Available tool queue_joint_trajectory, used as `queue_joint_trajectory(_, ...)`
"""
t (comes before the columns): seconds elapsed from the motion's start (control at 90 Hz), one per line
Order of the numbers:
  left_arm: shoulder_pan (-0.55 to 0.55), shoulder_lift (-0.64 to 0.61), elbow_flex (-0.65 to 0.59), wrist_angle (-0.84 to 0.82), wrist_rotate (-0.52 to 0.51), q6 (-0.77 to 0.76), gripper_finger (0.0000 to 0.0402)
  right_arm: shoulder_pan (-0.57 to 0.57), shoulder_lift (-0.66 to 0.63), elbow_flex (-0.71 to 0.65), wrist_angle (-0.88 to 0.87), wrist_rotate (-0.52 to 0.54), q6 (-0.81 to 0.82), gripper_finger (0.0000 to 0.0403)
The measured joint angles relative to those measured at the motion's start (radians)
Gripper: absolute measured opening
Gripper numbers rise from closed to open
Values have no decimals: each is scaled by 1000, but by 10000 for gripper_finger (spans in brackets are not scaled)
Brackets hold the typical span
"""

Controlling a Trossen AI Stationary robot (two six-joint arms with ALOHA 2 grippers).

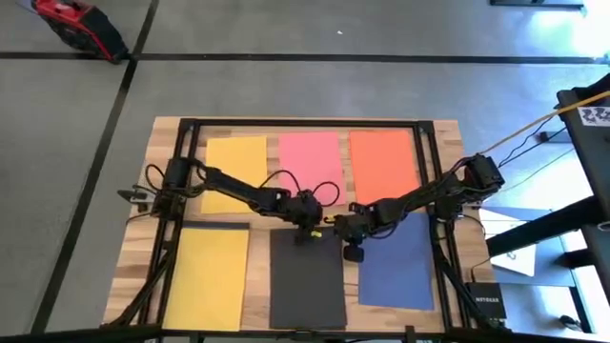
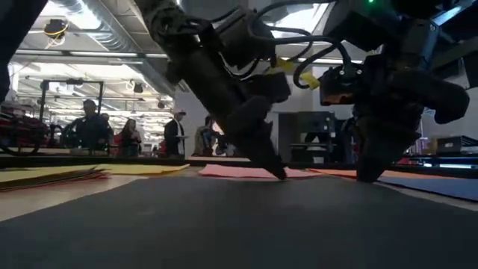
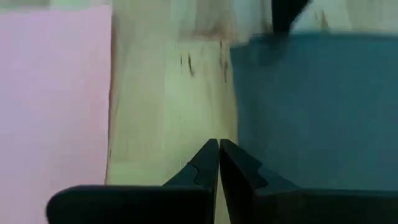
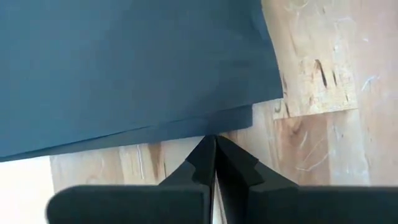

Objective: Organize paper
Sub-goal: Stack the black paper on the top of the black paper

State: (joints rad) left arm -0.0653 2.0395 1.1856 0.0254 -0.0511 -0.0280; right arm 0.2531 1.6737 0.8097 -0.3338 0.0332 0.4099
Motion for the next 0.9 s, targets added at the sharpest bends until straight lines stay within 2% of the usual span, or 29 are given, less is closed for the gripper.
queue_joint_trajectory(0.5,-33,14,0,66,-1,-28,0,0,1,-2,18,5,0,0)
queue_joint_trajectory(0.9,-30,12,0,58,-4,2,0,0,1,0,4,12,0,0)
